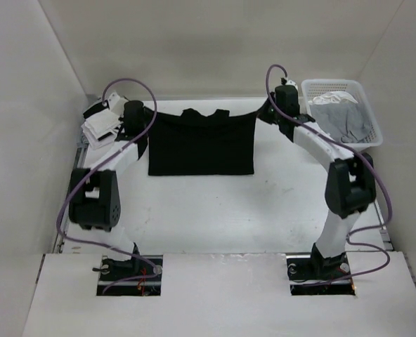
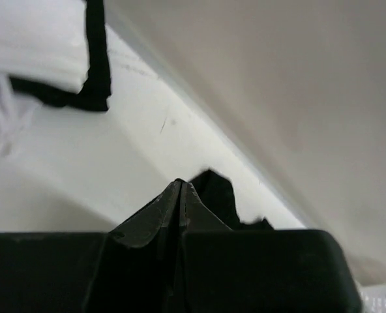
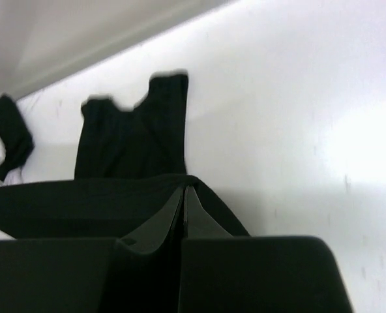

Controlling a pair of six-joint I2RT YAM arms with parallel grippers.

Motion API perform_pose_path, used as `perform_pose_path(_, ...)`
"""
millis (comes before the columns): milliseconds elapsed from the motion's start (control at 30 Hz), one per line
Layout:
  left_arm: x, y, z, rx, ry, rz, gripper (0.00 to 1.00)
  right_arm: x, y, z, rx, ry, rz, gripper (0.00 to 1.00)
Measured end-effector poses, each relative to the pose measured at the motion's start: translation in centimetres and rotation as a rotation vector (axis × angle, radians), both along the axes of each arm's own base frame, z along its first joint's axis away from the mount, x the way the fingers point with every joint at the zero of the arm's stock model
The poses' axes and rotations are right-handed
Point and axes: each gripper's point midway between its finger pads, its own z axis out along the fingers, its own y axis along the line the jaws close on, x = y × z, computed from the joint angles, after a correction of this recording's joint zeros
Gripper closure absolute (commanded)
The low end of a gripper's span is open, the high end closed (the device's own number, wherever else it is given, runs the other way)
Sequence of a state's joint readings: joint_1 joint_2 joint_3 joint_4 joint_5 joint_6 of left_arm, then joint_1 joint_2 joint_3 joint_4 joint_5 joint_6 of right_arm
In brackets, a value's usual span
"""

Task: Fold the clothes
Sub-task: Fold the tank top

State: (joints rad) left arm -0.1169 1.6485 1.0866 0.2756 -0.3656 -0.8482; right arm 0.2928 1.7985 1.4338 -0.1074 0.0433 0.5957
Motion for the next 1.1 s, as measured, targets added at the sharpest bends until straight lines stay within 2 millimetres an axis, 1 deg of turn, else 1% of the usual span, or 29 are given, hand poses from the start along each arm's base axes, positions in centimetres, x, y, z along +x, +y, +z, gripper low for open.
perform_pose_path(67,3.2,0.1,-0.2,0.004,-0.009,0.003,0.95,3.3,0.0,-0.2,0.007,-0.011,-0.002,0.99)
perform_pose_path(100,4.9,0.1,-0.5,0.005,-0.01,-0.001,0.92,4.8,0.1,-0.3,0.01,-0.017,-0.003,0.95)
perform_pose_path(167,7.7,-0.1,-1.4,0.005,-0.005,-0.016,0.81,7.2,0.3,-1.0,0.013,-0.017,-0.003,0.8)
perform_pose_path(200,8.8,-0.3,-2.2,0.005,0.003,-0.025,0.74,8.2,0.3,-1.4,0.012,-0.019,-0.003,0.67)
perform_pose_path(233,9.6,-0.4,-3.1,0.005,0.016,-0.036,0.68,8.8,0.3,-2.0,0.013,-0.013,-0.006,0.57)
perform_pose_path(267,9.9,-0.4,-4.2,0.003,0.033,-0.042,0.66,9.0,0.2,-2.7,0.01,-0.003,-0.007,0.5)
perform_pose_path(300,9.7,-0.5,-5.3,0.004,0.062,-0.049,0.65,8.8,0.2,-3.4,0.007,0.015,-0.006,0.45)
perform_pose_path(333,9.3,-0.5,-6.4,0.006,0.092,-0.054,0.65,8.6,0.1,-4.1,0.001,0.032,-0.006,0.43)
perform_pose_path(400,7.8,-0.7,-7.6,0.013,0.125,-0.062,0.65,7.9,0.0,-4.7,-0.004,0.045,-0.009,0.42)
perform_pose_path(433,6.5,-0.7,-8.1,0.02,0.142,-0.065,0.65,7.1,-0.1,-5.1,-0.007,0.057,-0.012,0.44)
perform_pose_path(500,2.8,-1.1,-8.7,0.037,0.174,-0.076,0.65,4.7,-0.5,-5.9,-0.017,0.083,-0.02,0.68)
perform_pose_path(533,0.5,-1.6,-8.5,0.051,0.178,-0.088,0.65,3.1,-0.6,-6.3,-0.022,0.095,-0.021,0.88)
perform_pose_path(567,-1.4,-2.2,-8.0,0.058,0.172,-0.101,0.65,1.5,-0.7,-6.6,-0.027,0.108,-0.021,0.98)
perform_pose_path(600,-3.4,-2.7,-7.4,0.063,0.155,-0.114,0.65,-0.2,-0.5,-6.9,-0.026,0.119,-0.019,1.0)
perform_pose_path(667,-6.6,-3.9,-6.1,0.06,0.116,-0.147,0.6,-3.3,0.1,-7.2,-0.02,0.127,-0.003,0.99)
perform_pose_path(700,-7.9,-4.0,-5.8,0.055,0.099,-0.155,0.59,-4.7,0.4,-7.4,-0.017,0.128,0.006,0.93)
perform_pose_path(733,-9.1,-3.8,-5.8,0.049,0.091,-0.156,0.57,-6.0,0.8,-7.7,-0.011,0.127,0.017,0.82)
perform_pose_path(767,-10.1,-3.4,-6.2,0.045,0.095,-0.152,0.55,-7.2,1.0,-8.1,-0.003,0.129,0.024,0.76)
perform_pose_path(833,-12.1,-2.5,-8.1,0.031,0.132,-0.142,0.53,-9.6,0.9,-9.1,0.003,0.144,0.035,0.66)
perform_pose_path(900,-13.8,-1.5,-10.7,0.014,0.192,-0.127,0.51,-11.3,0.4,-10.3,0.01,0.163,0.032,0.62)
perform_pose_path(967,-15.4,-0.7,-13.3,-0.012,0.258,-0.116,0.51,-12.2,0.0,-11.4,0.015,0.183,0.023,0.58)
perform_pose_path(1000,-16.0,-0.4,-14.2,-0.028,0.281,-0.109,0.51,-12.5,-0.1,-12.0,0.018,0.192,0.021,0.57)
perform_pose_path(1100,-16.6,0.1,-15.8,-0.08,0.32,-0.101,0.51,-13.2,-0.2,-12.9,0.031,0.209,0.017,0.52)
